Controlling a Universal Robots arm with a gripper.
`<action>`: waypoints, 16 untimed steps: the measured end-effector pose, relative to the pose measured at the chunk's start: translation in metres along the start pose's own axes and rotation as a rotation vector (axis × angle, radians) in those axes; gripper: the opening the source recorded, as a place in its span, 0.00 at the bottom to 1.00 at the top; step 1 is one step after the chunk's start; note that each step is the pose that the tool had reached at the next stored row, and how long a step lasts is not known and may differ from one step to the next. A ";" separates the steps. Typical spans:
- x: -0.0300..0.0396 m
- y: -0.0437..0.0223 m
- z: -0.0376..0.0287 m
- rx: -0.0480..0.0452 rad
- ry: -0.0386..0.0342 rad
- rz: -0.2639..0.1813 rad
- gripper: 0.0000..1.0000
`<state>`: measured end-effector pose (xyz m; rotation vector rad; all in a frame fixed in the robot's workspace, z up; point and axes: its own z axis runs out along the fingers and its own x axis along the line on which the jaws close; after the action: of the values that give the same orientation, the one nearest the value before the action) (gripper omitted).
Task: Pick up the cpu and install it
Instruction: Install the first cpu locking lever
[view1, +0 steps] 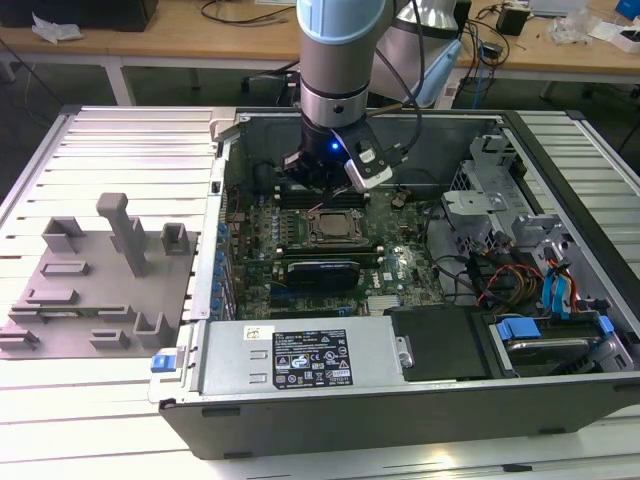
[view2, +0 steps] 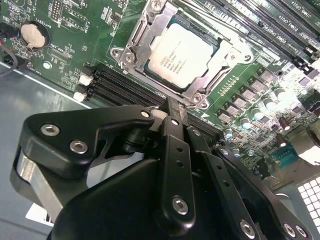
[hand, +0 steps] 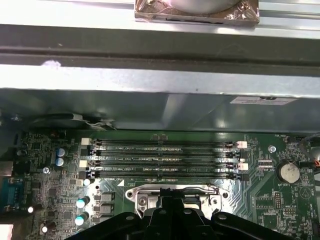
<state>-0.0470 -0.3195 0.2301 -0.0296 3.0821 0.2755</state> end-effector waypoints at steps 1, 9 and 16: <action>-0.0001 0.0002 0.0001 -0.0001 0.0000 0.000 0.11; -0.0038 0.0034 0.0018 -0.0002 -0.0001 0.000 0.11; -0.0055 0.0069 0.0040 -0.0088 -0.0002 0.000 0.11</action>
<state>-0.0415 -0.3119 0.2276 -0.0294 3.0808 0.2890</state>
